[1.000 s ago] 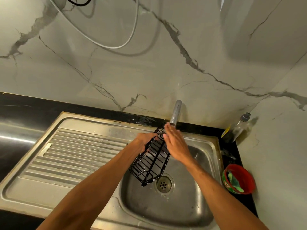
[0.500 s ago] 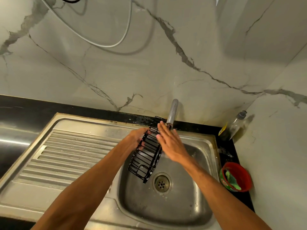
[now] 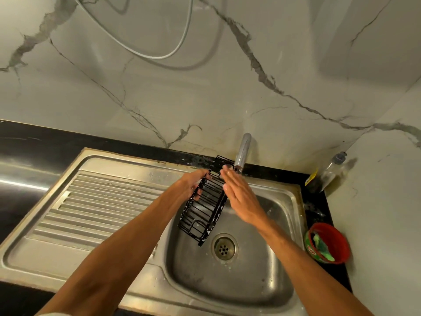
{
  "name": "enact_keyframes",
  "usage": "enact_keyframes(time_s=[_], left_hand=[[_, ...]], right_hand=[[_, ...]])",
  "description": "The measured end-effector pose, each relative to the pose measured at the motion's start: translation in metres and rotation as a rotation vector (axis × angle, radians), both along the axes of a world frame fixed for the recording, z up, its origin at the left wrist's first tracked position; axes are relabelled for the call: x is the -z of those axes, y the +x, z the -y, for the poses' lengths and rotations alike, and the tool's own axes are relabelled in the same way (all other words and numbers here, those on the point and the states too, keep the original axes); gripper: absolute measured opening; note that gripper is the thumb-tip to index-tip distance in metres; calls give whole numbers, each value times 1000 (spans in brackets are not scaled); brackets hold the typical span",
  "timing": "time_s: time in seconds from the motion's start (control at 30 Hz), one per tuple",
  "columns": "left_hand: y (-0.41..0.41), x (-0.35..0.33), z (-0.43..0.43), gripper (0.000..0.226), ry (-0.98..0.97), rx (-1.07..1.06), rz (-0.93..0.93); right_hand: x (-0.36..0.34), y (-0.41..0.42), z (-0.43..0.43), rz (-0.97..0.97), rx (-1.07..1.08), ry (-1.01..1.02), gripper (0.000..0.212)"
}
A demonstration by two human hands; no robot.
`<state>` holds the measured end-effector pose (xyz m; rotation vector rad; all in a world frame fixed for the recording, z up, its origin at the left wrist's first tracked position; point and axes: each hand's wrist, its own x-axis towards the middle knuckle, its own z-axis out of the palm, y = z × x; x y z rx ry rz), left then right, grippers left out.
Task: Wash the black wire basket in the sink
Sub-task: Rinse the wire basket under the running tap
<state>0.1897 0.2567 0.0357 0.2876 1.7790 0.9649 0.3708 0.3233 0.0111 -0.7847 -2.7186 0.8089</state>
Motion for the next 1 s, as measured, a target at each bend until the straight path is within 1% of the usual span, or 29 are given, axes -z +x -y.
enact_keyframes(time_s=[0.03, 0.07, 0.17, 0.2, 0.27, 0.3, 0.33, 0.43, 0.47, 0.57, 0.6, 0.63, 0.7, 0.73, 0.83, 0.93, 1.0], left_hand=[[2, 0, -1, 18, 14, -4, 14], [4, 1, -3, 20, 31, -4, 26], [6, 1, -8, 23, 64, -11, 48], [6, 1, -8, 23, 64, -17, 47], [8, 2, -7, 20, 44, -40, 41], [10, 3, -6, 19, 37, -58, 41], [12, 3, -5, 18, 34, -78, 41], [15, 8, -1, 21, 35, -161, 75], [15, 11, 2, 21, 43, -199, 86], [19, 20, 10, 23, 112, -297, 91], [20, 22, 11, 24, 131, -316, 95], [23, 22, 12, 23, 146, -339, 106], [29, 23, 16, 17, 160, -384, 162], [32, 25, 19, 16, 171, -408, 190], [42, 31, 28, 19, 233, -463, 228], [51, 33, 32, 23, 296, -527, 289], [55, 34, 31, 31, 320, -577, 319]], right_hand=[[-2, -2, 1, -2, 46, -13, 57], [-4, -4, 7, -6, 44, 10, 57], [-6, -1, 19, -71, -73, 75, 53], [-4, 2, 13, -86, -48, 47, 52], [-4, 6, -4, -95, 155, -133, 51], [-6, 5, -9, -88, 223, -201, 51], [-7, 2, -8, -80, 212, -200, 51], [-4, -4, 8, -85, -14, -25, 51], [0, -1, 4, -85, -20, -30, 51], [1, 4, -11, -50, 164, -137, 53], [0, 3, -9, -29, 143, -106, 54], [-2, 2, -3, -13, 74, -57, 54], [-1, -2, 9, -36, -46, -23, 54], [1, -1, 10, -59, -46, -49, 55], [7, 5, 3, -122, 77, -224, 59], [12, 9, 3, -152, 103, -283, 59], [13, 8, 2, -194, 160, -344, 56]])
